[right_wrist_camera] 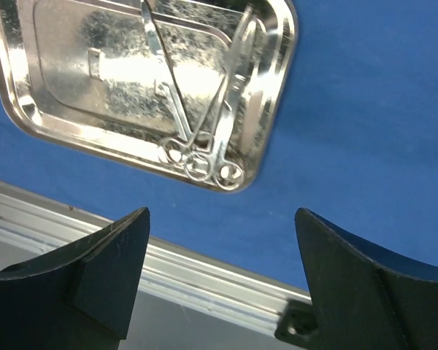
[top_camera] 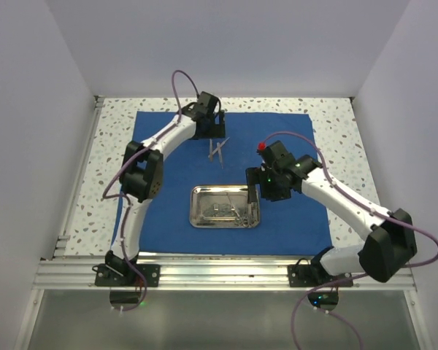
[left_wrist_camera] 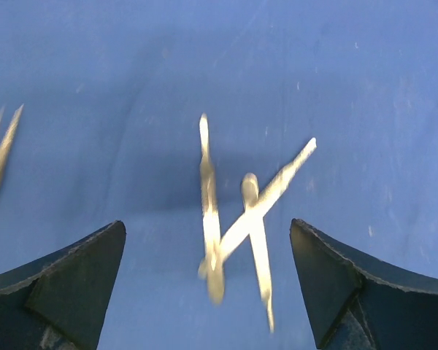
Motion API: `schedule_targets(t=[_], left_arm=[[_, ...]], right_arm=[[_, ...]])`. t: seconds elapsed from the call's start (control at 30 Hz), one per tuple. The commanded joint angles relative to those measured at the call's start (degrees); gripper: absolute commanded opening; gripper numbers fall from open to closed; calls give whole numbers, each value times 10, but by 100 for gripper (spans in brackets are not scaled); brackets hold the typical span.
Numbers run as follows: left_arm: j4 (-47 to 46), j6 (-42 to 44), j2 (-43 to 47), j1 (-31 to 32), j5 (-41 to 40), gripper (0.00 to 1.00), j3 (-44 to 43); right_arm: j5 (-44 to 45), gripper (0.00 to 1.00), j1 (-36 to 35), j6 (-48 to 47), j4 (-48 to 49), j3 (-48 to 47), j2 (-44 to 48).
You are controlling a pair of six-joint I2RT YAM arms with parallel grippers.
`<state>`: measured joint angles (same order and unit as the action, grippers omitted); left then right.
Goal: Open and lay out the surgical kit
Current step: Place the medical item in the surgical kit, then pick up the medical item from the container.
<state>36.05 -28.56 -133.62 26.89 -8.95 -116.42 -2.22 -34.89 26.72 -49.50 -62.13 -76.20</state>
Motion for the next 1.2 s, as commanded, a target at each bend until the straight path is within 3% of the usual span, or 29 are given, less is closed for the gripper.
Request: schedule_targets(t=[0.0, 0.2, 0.4, 0.63, 0.77, 1.03, 1.17], left_arm=[[20, -10, 118, -2, -4, 97, 56], [4, -15, 273, 4, 5, 94, 249], [21, -22, 374, 4, -1, 93, 344], [36, -23, 437, 4, -4, 92, 371], [52, -17, 450, 4, -11, 92, 374], [53, -1, 471, 4, -20, 92, 399], [51, 5, 462, 4, -17, 91, 397]], right_arm=[[-51, 82, -6, 27, 69, -3, -42], [-56, 63, -15, 44, 120, 4, -114], [-18, 55, -19, 50, 128, -26, -170], [62, 43, -19, 59, 99, -57, -221], [76, 36, -18, 68, 90, -63, -252], [89, 33, -19, 82, 99, -55, -294], [80, 22, -20, 83, 107, -60, -321]])
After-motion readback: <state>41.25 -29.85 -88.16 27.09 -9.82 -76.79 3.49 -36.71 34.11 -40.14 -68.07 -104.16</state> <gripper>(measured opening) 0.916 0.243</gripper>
